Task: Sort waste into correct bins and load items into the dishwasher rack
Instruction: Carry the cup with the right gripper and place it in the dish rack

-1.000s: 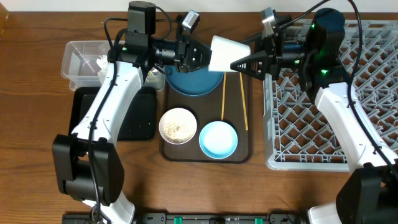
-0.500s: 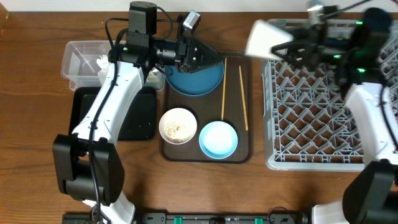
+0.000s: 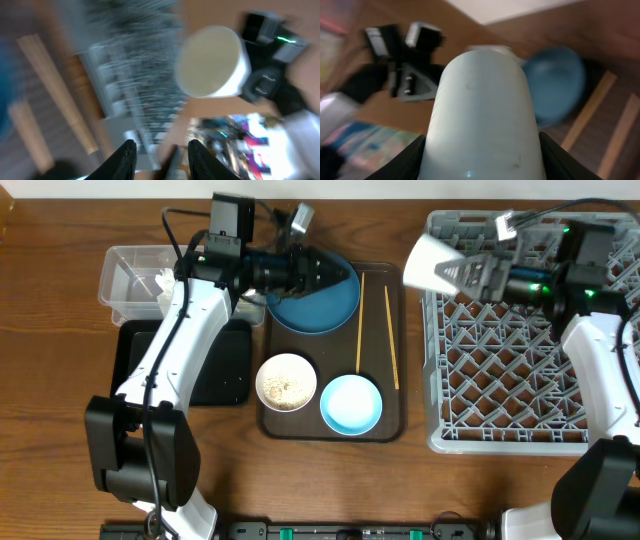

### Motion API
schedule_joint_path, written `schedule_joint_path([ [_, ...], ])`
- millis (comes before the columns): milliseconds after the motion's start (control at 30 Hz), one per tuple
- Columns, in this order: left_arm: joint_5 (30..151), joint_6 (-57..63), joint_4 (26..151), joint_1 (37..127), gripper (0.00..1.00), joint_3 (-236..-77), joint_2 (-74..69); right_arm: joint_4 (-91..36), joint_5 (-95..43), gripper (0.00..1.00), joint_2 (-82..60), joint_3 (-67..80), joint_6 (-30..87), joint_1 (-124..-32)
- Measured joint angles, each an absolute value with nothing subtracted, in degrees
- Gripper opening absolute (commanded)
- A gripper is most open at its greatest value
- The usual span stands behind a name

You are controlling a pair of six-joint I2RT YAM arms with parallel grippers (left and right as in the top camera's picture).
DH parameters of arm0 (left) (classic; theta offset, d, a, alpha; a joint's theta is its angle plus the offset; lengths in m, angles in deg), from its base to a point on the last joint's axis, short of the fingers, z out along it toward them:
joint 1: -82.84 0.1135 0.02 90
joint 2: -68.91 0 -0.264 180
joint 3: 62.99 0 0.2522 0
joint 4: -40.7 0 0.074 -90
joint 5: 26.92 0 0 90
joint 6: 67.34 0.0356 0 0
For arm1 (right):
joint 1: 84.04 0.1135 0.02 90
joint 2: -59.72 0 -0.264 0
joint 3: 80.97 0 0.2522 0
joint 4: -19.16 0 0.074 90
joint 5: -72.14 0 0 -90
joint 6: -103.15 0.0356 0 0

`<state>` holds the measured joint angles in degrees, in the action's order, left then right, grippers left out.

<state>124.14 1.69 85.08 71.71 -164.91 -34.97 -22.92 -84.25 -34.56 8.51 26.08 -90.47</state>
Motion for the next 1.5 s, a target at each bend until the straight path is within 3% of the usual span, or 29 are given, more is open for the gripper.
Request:
schedule_joint_path([
  [333,90.5,6.3,103.2,71.7,0.38,-164.8,-35.0,-55.5,-51.2,0.47,-28.0,20.4,18.0,-86.7],
  [500,82.1,6.6,104.8,71.7,0.38,-164.8,-35.0,-69.5,-36.8,0.48,-24.7,28.6,17.6,-81.8],
  [733,77.8,7.1,105.5,71.7,0.39,-164.8,-35.0,-82.1,-28.1,0.47,-26.9,29.1,18.1,-80.4],
  [1200,75.9,7.5,105.9,71.6,0.39,-164.8,-35.0,-86.4,-22.8,0.46,-40.0,28.9,18.6,-80.4],
  [1500,74.6,7.5,106.8,71.6,0.39,-164.8,-35.0,-80.7,-21.9,0.47,-45.0,24.2,18.6,-80.4],
])
